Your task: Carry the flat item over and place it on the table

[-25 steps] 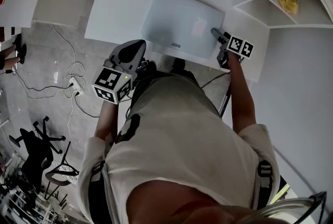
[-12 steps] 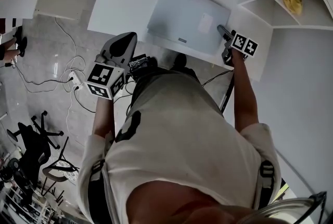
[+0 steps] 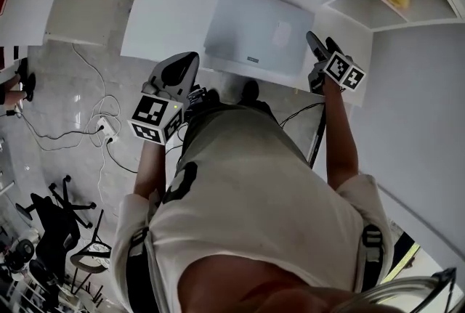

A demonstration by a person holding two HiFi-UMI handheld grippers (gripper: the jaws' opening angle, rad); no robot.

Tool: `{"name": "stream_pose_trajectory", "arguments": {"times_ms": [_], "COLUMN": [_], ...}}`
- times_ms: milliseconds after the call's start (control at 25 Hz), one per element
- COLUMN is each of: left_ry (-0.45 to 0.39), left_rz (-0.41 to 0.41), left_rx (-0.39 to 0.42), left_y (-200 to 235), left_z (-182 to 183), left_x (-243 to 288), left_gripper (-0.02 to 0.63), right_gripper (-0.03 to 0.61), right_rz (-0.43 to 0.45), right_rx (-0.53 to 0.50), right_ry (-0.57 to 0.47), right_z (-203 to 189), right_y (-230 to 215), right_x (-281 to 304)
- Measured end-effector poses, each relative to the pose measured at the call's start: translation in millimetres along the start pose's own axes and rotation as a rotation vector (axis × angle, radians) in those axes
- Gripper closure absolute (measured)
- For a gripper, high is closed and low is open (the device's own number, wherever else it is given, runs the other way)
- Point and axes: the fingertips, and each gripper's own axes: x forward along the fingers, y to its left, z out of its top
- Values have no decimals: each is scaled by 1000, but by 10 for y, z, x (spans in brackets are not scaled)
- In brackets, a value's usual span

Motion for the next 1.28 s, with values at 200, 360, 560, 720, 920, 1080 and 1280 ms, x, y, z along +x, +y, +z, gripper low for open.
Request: {"name": "stream_pose_trajectory", "arguments": {"times_ms": [200,360,560,720,920,1080,1280], "left_ry": [16,-11,2,8,8,7,22], "left_rz": [-73,-99,-106,-84,-58,-62,-67], "left_rx": [5,-6,-29,-50,-54,-45,-30], "left_y": [-118,-53,74,223,208,59,-143], "left_z": [-58,-35,-159,-276,-299,-279,-284], "left_x": [11,-84,-168,-247,-350,-376,-377], "left_gripper": [594,594,594,594,594,594,594], "right_gripper": [399,568,568,568,568,568,568], "right_rz": [137,221,404,547,659,701,711], "right_rx": [-14,28,10,-30,-61,-54,-95], "right_ry": [-75,-98,-24,59,134,153,151], "right_z": [72,-12,-303,-595,-892,-997,-1019], "right_y": [743,1195,1872,2461,2971,3046,2961], "right_x": [-328,-551,-634,-619,-712,-829,-1002]}}
